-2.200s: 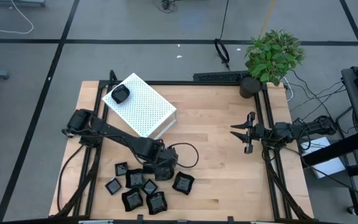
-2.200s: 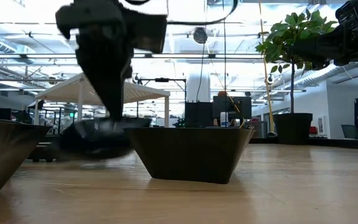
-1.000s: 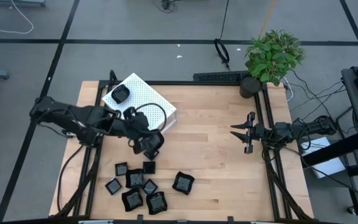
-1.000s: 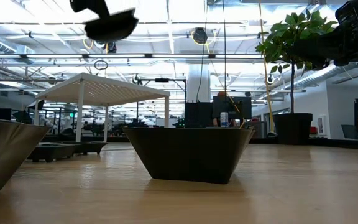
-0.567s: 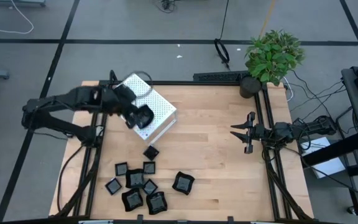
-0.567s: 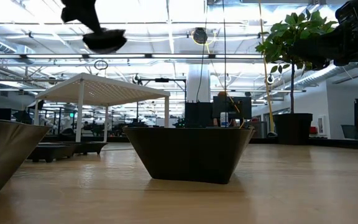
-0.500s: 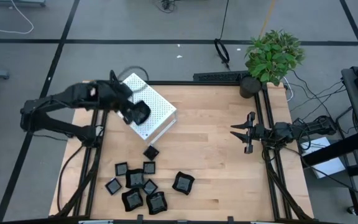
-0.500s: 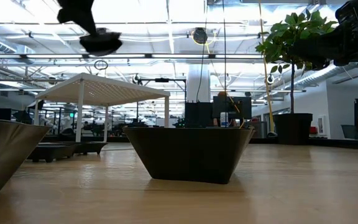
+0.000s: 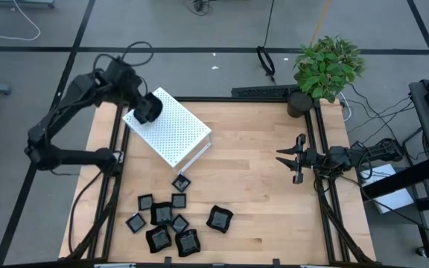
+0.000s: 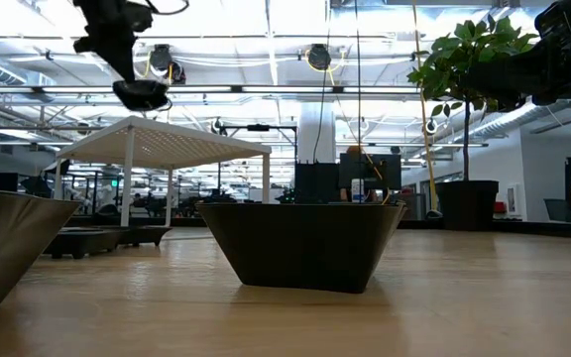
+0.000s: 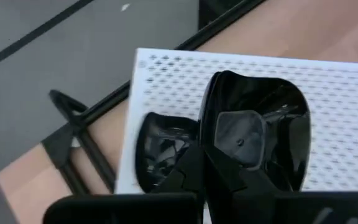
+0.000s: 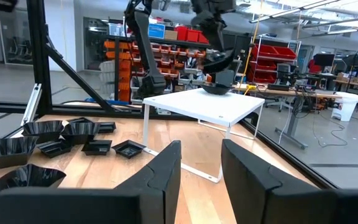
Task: Pick & Place Mini shaped plates
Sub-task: Stack the black leaf-shaped plate on top of the black leaf-shaped plate on the shelf, then put the black distorted square plate on the shelf
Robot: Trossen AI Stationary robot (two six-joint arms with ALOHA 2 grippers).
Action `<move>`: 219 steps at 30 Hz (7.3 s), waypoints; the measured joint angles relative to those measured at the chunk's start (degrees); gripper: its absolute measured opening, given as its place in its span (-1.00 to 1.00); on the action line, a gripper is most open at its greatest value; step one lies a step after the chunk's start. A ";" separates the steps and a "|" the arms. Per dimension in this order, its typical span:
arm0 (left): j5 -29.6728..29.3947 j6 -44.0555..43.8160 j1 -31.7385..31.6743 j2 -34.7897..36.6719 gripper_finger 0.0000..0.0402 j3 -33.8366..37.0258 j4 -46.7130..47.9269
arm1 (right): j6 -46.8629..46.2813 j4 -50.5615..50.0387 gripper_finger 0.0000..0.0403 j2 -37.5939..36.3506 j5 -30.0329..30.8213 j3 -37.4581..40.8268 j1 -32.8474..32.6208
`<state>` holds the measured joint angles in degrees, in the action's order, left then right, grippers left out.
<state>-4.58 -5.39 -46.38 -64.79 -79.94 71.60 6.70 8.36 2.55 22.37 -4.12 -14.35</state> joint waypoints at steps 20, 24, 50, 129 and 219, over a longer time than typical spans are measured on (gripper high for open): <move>4.58 7.79 -13.34 -7.34 -1.00 -1.31 4.70 | -0.01 0.00 -0.49 -0.01 0.00 0.00 -0.01; 4.26 5.51 -13.24 -7.37 -1.00 -1.31 4.32 | 0.00 0.00 -0.49 -0.02 0.00 0.00 0.00; -2.03 -4.11 -10.48 -13.88 -0.91 -1.25 10.07 | -0.02 0.00 -0.49 0.00 0.00 0.00 -0.02; 17.31 -8.57 71.10 0.82 -0.55 44.64 -96.88 | -0.02 0.00 -0.49 -0.02 0.00 0.00 -0.02; -6.95 -54.20 71.09 -63.49 -0.07 -21.27 -18.78 | -0.01 0.00 -0.49 0.00 0.00 0.00 0.00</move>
<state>-11.53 -59.59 24.71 -128.29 -101.21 52.82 6.69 8.36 2.55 22.37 -4.12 -14.35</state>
